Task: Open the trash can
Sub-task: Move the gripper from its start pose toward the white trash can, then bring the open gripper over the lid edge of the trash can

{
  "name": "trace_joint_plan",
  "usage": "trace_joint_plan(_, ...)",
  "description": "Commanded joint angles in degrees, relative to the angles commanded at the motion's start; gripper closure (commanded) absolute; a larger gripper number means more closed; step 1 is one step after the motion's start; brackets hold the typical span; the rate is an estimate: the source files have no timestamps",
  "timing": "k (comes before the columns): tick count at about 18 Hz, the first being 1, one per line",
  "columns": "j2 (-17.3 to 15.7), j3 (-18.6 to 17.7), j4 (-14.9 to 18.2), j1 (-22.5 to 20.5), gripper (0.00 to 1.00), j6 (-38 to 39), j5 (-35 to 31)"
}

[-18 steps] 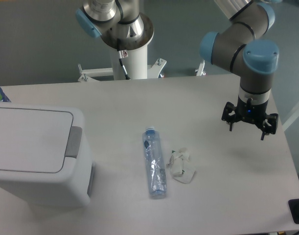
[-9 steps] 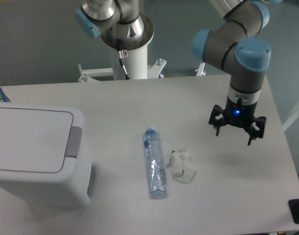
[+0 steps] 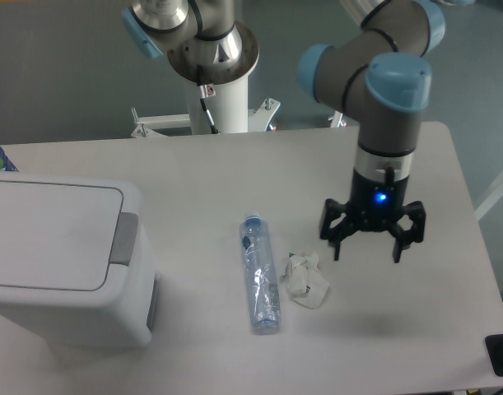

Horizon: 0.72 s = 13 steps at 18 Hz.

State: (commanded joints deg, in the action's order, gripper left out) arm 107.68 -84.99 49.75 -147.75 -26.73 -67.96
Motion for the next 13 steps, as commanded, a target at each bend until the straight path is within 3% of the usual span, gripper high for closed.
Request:
trace_joint_plan(7, -7.82, -1.84, 0.09, 4.13, 0.00, 6.34, 7.49)
trace_joint_plan(13, -13.19, -10.45, 0.00, 7.12, 0.00, 8.19, 7.40)
